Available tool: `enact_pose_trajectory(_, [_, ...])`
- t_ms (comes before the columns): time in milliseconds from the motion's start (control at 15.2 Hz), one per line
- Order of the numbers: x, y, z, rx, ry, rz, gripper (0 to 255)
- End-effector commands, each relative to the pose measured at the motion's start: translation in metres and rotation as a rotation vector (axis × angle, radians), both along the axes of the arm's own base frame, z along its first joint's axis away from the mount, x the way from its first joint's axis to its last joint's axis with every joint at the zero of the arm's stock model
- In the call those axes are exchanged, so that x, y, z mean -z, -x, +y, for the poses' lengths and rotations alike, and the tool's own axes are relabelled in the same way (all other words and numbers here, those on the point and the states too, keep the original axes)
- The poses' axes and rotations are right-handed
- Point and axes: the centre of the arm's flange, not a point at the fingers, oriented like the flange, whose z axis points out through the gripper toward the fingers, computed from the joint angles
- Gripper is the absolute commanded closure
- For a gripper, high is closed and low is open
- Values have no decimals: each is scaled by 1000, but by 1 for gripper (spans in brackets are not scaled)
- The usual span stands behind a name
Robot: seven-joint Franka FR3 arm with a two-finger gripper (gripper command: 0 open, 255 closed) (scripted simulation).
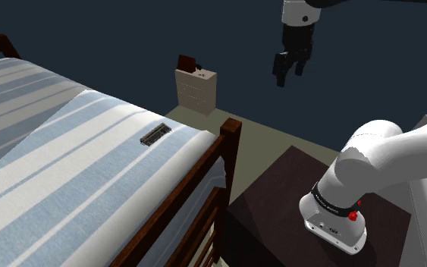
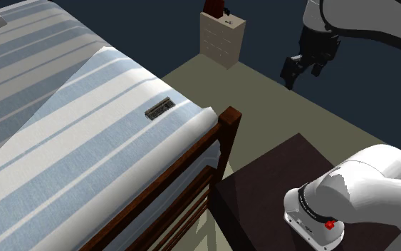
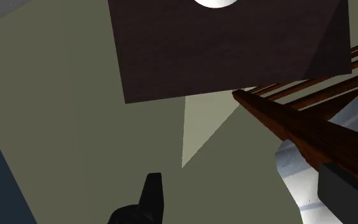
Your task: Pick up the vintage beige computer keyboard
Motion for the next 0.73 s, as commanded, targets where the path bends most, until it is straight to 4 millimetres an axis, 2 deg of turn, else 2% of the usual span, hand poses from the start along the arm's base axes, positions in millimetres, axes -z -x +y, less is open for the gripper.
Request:
enact_pose_trajectory(0, [0,0,0,0,0,0,0])
enact_pose_trajectory(660, [53,-31,103,299,-54,-17,0])
